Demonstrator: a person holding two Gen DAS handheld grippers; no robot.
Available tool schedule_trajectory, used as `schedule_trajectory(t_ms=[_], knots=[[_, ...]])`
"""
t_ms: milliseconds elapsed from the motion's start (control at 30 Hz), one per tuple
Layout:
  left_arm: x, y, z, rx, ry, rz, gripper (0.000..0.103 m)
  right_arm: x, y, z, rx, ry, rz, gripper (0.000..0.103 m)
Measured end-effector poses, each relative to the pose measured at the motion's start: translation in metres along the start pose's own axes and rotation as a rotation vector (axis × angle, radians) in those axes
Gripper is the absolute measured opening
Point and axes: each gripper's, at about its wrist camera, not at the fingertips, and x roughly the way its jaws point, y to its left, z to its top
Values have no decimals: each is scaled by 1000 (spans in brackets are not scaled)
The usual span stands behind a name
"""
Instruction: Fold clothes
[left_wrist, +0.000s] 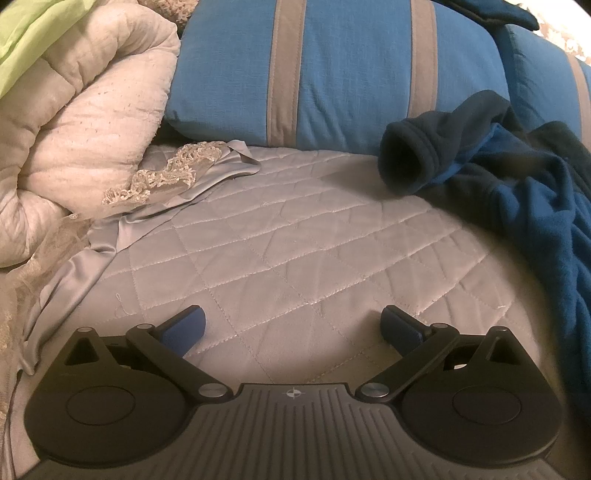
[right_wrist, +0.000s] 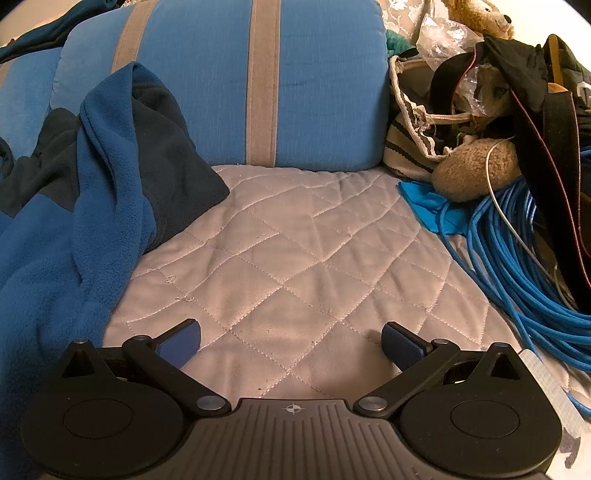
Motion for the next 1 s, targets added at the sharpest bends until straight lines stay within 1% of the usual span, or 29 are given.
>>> schedule_trajectory(t_ms=[533, 667, 733, 867, 1000], knots=[[1, -4, 0, 16, 5, 17, 103, -1, -3, 1, -4, 0, 2, 103], [1, -9, -1, 30, 4, 42, 103, -1, -4, 2, -5, 0, 3, 103], [1, -7, -1, 29, 5, 38, 103, -1, -6, 3, -5, 0, 4, 103], [0, 0, 1, 2, 34, 5, 103, 0, 0, -2, -8, -10, -7, 103], [-16, 1, 5, -18, 107, -14, 102, -1, 0, -3, -5, -9, -7, 103]])
